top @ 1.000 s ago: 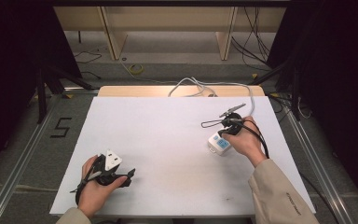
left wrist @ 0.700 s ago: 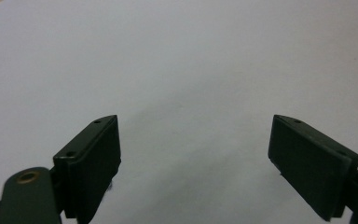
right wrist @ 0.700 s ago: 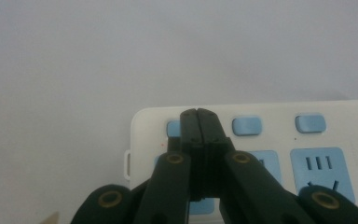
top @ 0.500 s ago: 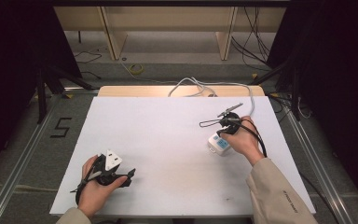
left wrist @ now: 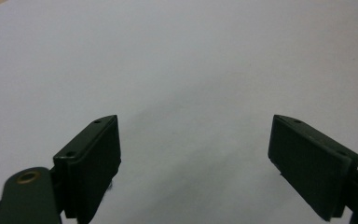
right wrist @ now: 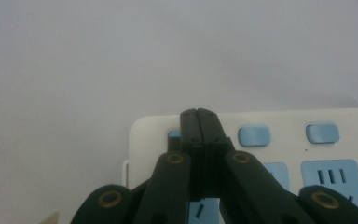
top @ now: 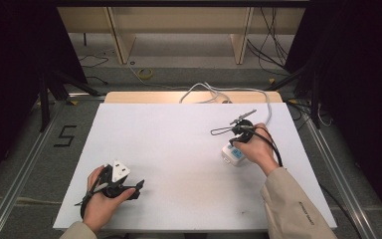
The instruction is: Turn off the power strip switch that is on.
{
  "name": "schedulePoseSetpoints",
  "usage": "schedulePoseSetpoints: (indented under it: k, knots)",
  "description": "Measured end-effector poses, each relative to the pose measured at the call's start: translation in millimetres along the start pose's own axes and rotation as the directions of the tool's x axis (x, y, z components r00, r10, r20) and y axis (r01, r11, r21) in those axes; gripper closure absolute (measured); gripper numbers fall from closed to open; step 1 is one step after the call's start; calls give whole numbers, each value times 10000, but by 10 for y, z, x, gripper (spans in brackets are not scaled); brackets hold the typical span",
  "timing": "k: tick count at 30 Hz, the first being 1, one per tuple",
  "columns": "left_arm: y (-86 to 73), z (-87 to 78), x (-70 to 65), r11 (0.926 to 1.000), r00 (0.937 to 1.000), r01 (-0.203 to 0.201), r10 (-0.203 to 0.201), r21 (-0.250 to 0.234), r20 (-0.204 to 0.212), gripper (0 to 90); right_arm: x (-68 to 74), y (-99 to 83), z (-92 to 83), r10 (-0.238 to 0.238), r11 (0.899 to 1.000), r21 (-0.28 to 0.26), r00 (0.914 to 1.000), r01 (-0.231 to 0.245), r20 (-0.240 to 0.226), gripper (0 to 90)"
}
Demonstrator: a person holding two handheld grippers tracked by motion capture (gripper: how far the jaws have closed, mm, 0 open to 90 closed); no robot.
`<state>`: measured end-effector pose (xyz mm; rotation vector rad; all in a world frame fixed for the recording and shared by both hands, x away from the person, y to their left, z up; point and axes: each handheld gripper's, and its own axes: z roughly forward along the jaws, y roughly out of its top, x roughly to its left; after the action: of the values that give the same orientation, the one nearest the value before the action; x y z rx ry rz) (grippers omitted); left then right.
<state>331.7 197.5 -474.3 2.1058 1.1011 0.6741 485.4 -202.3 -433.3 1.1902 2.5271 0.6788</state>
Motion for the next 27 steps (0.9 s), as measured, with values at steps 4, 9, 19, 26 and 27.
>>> schedulePoseSetpoints:
  k: [4, 9, 19, 26, 27]
  knots:
    - [0, 2, 0, 10000, 10000, -4, 4, 17, 4, 165, 9, 25, 9, -32, 10000, 41, 10000, 32, -12, 900]
    - [0, 0, 1, 10000, 10000, 4, -4, 16, 7, 165, 22, 54, 35, -88, 9998, 164, 10000, 88, -13, 900]
    - [1, 6, 0, 10000, 10000, -8, 8, 14, 7, 164, 42, 60, 83, -225, 9986, 473, 9997, 223, 36, 900]
    - [2, 10, -1, 10000, 10000, 23, -23, -9, 5, 165, 48, 62, 85, -209, 9985, 499, 9997, 205, 79, 900]
    - [3, 6, 0, 10000, 10000, -8, 8, 25, 12, 165, 51, 63, 85, -216, 9985, 508, 9997, 210, 118, 900]
